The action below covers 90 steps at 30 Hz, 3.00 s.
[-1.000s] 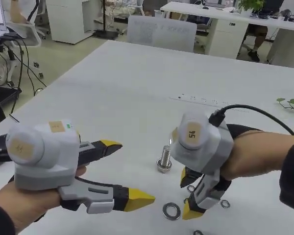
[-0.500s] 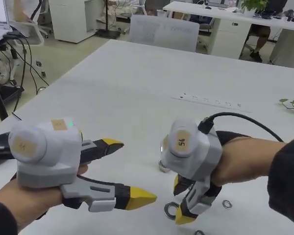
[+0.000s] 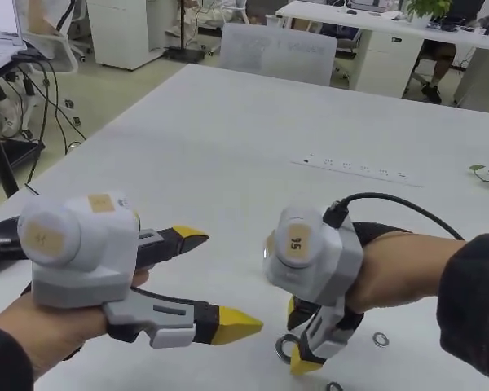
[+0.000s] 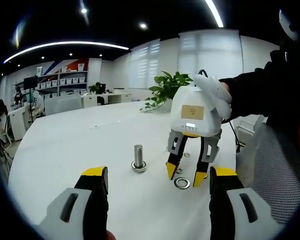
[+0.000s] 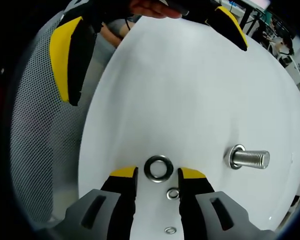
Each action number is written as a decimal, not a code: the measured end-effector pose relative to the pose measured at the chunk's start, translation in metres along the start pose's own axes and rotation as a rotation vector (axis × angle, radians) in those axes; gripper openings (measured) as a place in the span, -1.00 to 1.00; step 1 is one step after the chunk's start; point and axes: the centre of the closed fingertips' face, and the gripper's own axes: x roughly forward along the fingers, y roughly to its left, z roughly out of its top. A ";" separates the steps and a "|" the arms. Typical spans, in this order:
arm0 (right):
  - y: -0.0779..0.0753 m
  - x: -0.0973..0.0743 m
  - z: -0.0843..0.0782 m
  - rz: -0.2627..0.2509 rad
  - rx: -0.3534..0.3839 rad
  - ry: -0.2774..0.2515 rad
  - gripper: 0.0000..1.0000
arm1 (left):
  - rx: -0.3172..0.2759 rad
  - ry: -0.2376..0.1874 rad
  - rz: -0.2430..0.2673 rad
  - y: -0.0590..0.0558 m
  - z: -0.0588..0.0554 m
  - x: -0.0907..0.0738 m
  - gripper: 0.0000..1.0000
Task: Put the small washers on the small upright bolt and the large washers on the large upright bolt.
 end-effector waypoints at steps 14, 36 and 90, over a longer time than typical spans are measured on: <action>-0.003 0.000 -0.002 -0.028 -0.039 0.023 -0.37 | 0.000 0.001 0.001 0.000 0.000 0.002 0.66; -0.005 0.000 -0.003 -0.033 -0.036 0.029 -0.54 | -0.001 -0.004 0.000 0.001 0.001 0.003 0.65; -0.053 -0.106 0.001 -0.172 -0.001 -0.016 -0.54 | 0.002 -0.009 0.003 -0.001 0.002 0.002 0.64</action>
